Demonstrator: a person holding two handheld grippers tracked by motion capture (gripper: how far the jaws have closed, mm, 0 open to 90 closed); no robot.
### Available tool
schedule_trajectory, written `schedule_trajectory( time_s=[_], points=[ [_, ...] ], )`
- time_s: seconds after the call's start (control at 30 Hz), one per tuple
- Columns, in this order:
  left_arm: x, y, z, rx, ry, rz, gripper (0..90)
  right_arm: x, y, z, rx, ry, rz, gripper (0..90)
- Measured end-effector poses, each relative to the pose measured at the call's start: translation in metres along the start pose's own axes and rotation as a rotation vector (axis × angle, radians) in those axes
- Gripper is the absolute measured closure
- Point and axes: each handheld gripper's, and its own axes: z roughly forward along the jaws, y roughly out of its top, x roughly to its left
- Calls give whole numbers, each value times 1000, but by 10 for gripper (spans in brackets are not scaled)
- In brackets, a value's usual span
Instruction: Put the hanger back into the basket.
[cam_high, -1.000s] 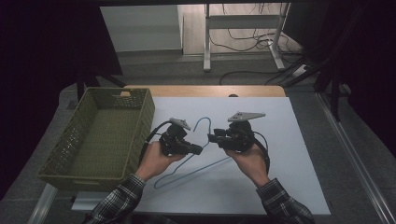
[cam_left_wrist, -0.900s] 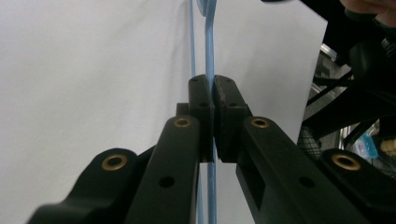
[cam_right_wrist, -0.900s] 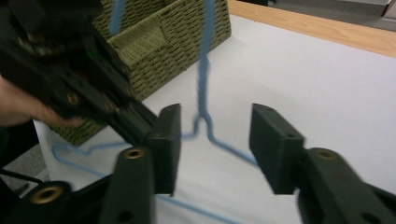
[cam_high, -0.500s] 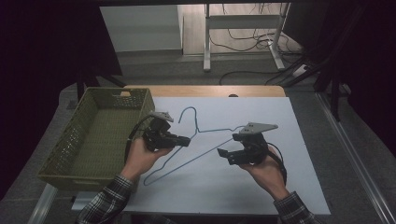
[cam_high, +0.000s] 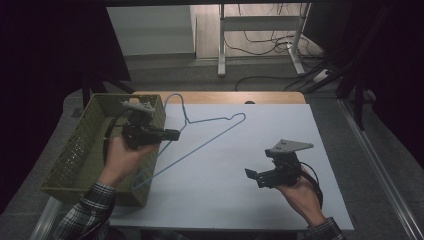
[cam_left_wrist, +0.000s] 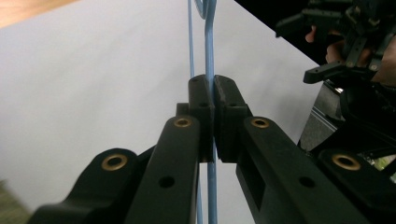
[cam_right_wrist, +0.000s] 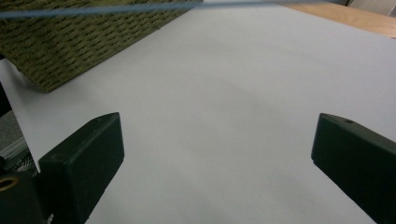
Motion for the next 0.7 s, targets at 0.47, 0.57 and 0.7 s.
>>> schedule_trajectory(
  time_s=[0.47,0.57,0.7],
  points=[
    [41,-20,-80,-47,192,-49,879,-12,-24,-12,23,-33,46,0],
    [54,-30,-96,-53,235,-67,879,-14,-29,-13,28,-46,52,0],
    [70,-43,-113,-66,281,-102,879,-19,-34,-14,37,-54,64,0]
  ],
)
